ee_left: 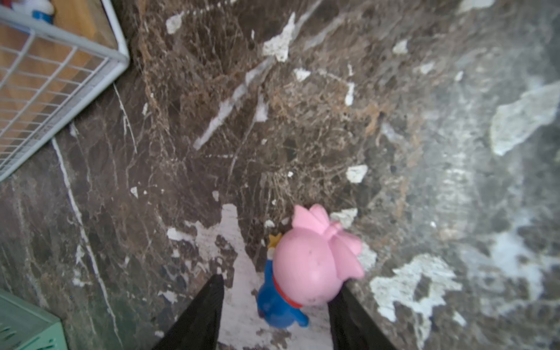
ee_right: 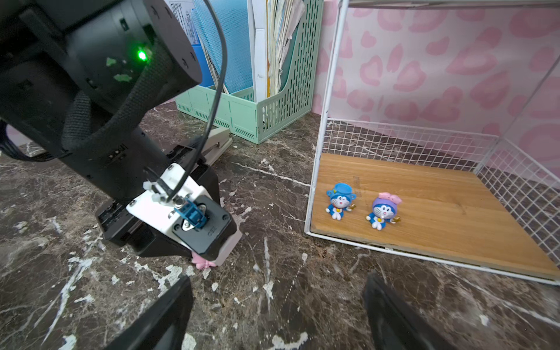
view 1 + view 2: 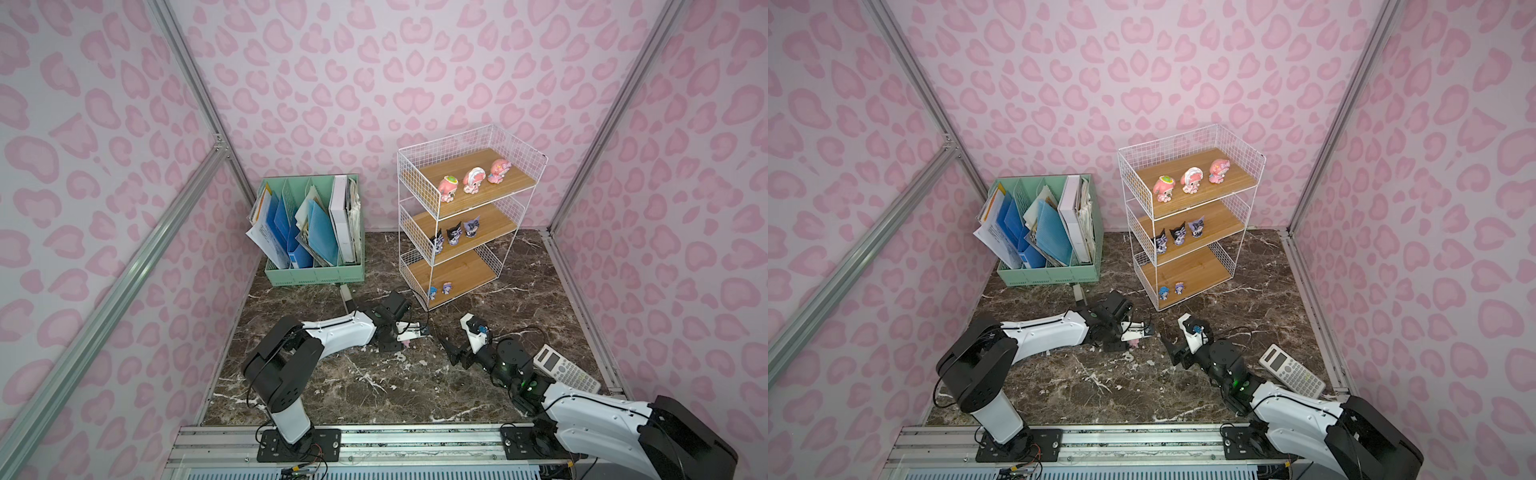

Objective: Organize plastic toys on shelves
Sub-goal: Pick up the plastic toy at the center of the board.

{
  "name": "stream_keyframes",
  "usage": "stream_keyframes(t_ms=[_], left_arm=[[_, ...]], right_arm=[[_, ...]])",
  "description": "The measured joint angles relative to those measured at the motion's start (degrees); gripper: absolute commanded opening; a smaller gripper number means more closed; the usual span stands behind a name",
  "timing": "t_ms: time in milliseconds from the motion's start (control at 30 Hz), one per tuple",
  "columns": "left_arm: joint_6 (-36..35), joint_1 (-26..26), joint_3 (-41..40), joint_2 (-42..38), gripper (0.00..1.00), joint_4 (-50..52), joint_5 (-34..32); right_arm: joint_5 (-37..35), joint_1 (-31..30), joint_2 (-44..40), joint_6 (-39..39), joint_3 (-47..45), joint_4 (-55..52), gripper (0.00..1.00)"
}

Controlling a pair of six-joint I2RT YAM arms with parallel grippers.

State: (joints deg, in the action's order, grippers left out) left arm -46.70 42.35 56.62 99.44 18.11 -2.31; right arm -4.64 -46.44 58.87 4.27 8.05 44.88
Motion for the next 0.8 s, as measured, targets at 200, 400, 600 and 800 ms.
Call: stream_keyframes(t_ms=[200,400,600,800], left_arm=[[-1.36,0.52,0.15,0.28,0.44,0.92,0.39],[-1.40,0.63,-0.09,0.35,0.33,1.57,0.81],[-1.05,0.61,-0.66,-0.52,0.25,1.86,0.59],[1.70,0.02,-3.26,-6.58,0.17,1.53,3.15]], right_arm=[[0.42,0.68,0.31,0.22,0.00,-0.07,0.89],[0.81,1.07,0.28,0.57,0.00,-0.07,0.89],[0.83,1.18,0.15,0.63,0.00,-0.09,0.89],[1.75,1.97,-0.44,1.73,0.33,-0.59,0.88]])
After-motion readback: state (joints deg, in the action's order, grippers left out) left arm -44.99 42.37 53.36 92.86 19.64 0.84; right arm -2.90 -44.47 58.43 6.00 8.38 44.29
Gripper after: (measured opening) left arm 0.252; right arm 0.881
